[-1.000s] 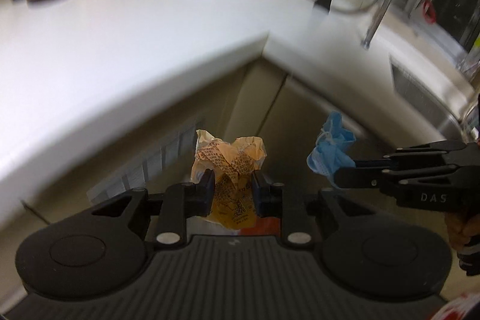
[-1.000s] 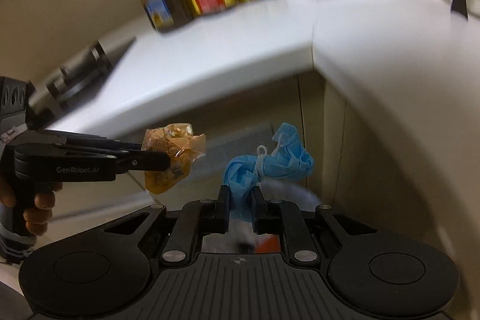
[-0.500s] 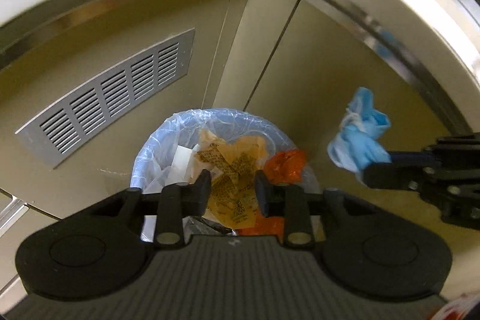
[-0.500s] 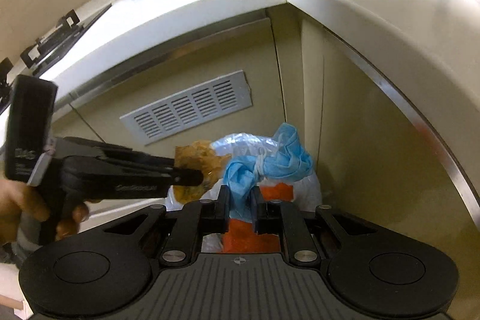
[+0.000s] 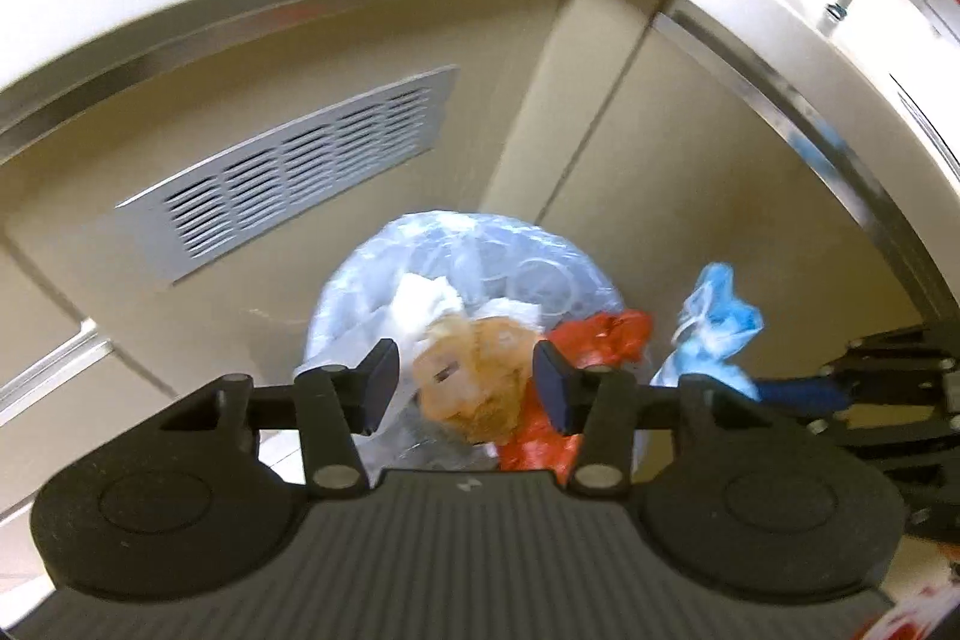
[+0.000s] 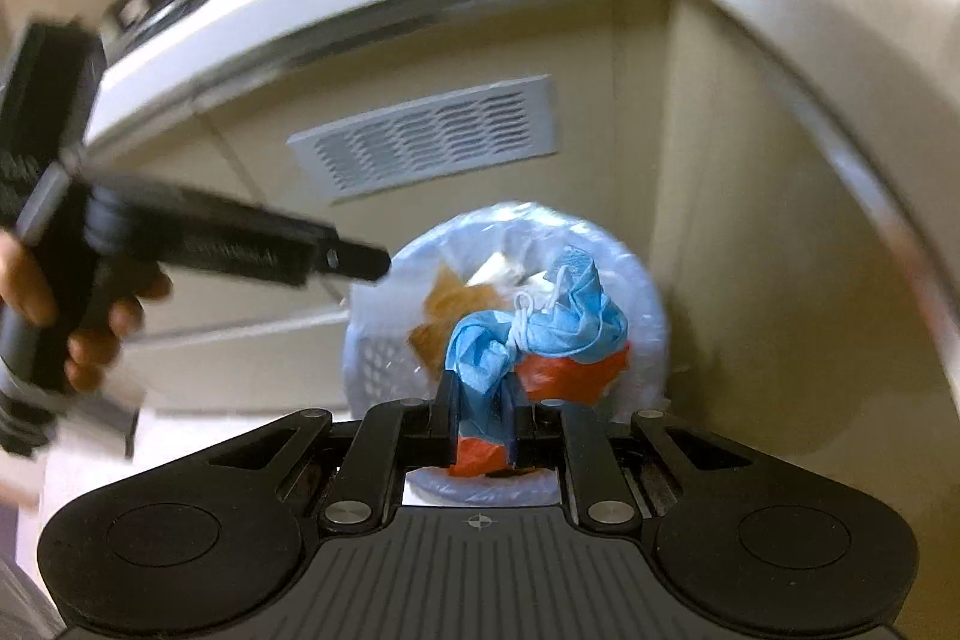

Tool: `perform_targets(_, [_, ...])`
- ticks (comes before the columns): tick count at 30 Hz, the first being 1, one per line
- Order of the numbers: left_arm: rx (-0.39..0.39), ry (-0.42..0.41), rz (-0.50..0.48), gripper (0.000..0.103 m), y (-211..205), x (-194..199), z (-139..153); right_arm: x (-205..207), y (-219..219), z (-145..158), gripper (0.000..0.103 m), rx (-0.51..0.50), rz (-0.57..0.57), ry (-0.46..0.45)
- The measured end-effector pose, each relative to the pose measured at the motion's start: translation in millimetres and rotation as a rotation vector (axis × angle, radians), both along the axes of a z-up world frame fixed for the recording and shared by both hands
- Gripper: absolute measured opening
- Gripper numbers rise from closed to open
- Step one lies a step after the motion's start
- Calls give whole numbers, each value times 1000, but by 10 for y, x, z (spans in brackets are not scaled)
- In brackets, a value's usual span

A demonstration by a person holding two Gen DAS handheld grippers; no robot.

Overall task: Collect trash
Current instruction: 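Open both tools to drop paper bag and mask into the wastebasket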

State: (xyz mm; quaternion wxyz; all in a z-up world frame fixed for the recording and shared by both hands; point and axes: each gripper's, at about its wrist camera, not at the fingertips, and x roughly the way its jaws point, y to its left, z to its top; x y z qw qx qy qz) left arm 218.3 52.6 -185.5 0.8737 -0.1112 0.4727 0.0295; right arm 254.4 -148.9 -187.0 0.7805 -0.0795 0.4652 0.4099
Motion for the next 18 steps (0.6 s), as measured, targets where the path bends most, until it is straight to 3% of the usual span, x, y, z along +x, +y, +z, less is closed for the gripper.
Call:
perform_targets(11, [6, 31, 165, 44, 209, -391, 23, -83, 516, -626, 14, -85, 196, 16])
perform_targets(18, [11, 52, 205, 44, 265, -523, -16, -6, 652, -933, 15, -138, 180, 42])
